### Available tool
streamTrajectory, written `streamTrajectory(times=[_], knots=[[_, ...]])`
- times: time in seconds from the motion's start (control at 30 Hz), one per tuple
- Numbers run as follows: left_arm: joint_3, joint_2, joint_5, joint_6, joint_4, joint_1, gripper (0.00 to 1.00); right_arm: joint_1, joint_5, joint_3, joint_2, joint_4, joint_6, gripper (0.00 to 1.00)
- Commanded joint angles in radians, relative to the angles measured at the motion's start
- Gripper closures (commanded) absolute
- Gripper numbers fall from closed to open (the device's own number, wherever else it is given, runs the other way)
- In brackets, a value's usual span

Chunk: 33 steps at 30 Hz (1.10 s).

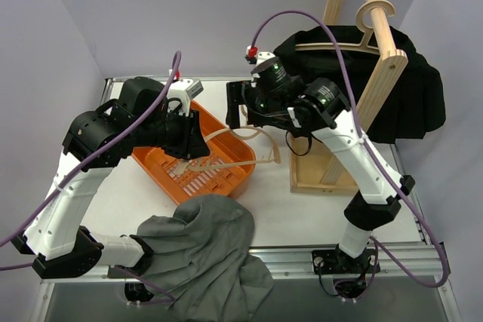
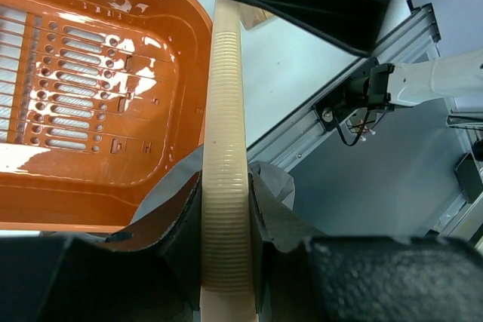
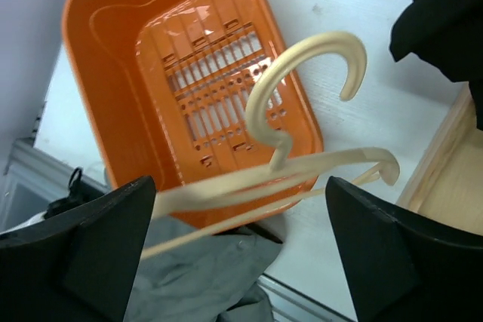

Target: Remove the skirt from the hanger

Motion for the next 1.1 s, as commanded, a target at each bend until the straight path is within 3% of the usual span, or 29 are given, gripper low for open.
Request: streamTrajectory(times=[0.0, 0.1, 0.2, 0.3, 0.4, 0.5, 0.67, 0.77, 0.9, 1.07], knots=[[0.039, -0.018, 0.031, 0.042, 0.043, -0.003, 0.98, -0.002, -0.096, 0.042, -0.112, -0.055, -0.027, 0.08], [0.024, -0.031, 0.046, 0.056, 0.066, -0.003, 0.98, -0.002, -0.171, 0.039, -0.178, -0.023, -0.023, 0.05], [-0.002, -0.043, 0.080, 0.084, 0.127, -0.003, 0.98, -0.002, -0.280, 0.038, -0.247, 0.056, -0.029, 0.20], [-0.022, -0.069, 0.129, 0.090, 0.210, -0.003, 0.98, -0.001, -0.474, -0.027, -0.348, 0.225, -0.033, 0.97], [-0.005, -0.045, 0.164, 0.084, 0.264, -0.003, 0.98, -0.001, -0.602, -0.169, -0.486, 0.476, -0.010, 1.00], [-0.018, -0.026, 0.209, 0.079, 0.374, -0.006, 0.98, -0.001, -0.491, -0.264, -0.595, 0.625, -0.003, 1.00], [-0.033, -0.006, 0.327, 0.102, 0.592, -0.012, 0.98, -0.002, -0.336, -0.323, -0.663, 0.607, -0.010, 1.00], [-0.010, 0.026, 0.361, 0.143, 0.655, -0.012, 0.98, -0.002, -0.241, -0.315, -0.674, 0.552, 0.010, 1.00], [0.013, 0.080, 0.437, 0.183, 0.761, -0.015, 0.98, -0.002, 0.032, -0.312, -0.685, 0.491, 0.046, 1.00], [0.094, 0.195, 0.536, 0.246, 0.819, -0.015, 0.98, -0.002, 0.180, -0.249, -0.642, 0.477, 0.045, 1.00]])
